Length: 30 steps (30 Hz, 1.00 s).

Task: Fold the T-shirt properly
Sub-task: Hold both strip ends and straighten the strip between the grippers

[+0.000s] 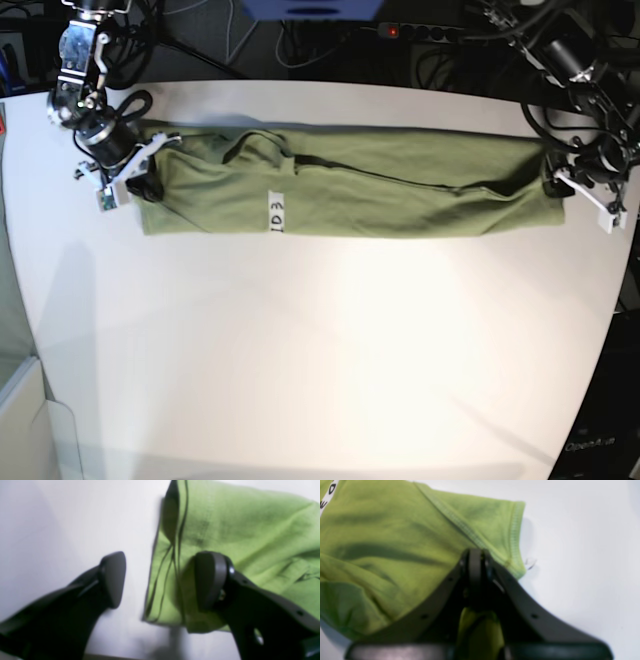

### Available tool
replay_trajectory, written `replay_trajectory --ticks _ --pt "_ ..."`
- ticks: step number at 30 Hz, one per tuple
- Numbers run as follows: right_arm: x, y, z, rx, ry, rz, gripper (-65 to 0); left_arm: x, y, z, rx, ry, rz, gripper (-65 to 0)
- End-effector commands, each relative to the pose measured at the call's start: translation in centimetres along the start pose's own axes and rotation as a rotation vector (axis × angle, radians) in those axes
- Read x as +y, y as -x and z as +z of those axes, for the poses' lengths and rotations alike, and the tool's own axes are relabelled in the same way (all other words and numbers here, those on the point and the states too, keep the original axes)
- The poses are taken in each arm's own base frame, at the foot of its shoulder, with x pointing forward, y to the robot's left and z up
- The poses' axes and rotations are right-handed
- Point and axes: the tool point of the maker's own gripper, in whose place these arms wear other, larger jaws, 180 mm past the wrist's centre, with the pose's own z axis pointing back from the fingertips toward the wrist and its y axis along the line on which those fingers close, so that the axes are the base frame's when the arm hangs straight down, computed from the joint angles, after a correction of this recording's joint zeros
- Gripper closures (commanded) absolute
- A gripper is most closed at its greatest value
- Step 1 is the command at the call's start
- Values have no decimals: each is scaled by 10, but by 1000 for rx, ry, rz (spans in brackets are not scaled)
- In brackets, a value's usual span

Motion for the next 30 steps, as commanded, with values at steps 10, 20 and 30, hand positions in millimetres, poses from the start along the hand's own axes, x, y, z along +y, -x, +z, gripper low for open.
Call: replay_trajectory --ticks 10,20,30 --pt "-6 7 1 50 15 32 -7 -20 72 -33 225 107 88 -416" --pt "-5 6 1 49 15 32 -7 -14 93 -29 313 102 91 -414" --pt "-4 5 1 45 13 28 -7 11 100 -13 411 53 67 -414"
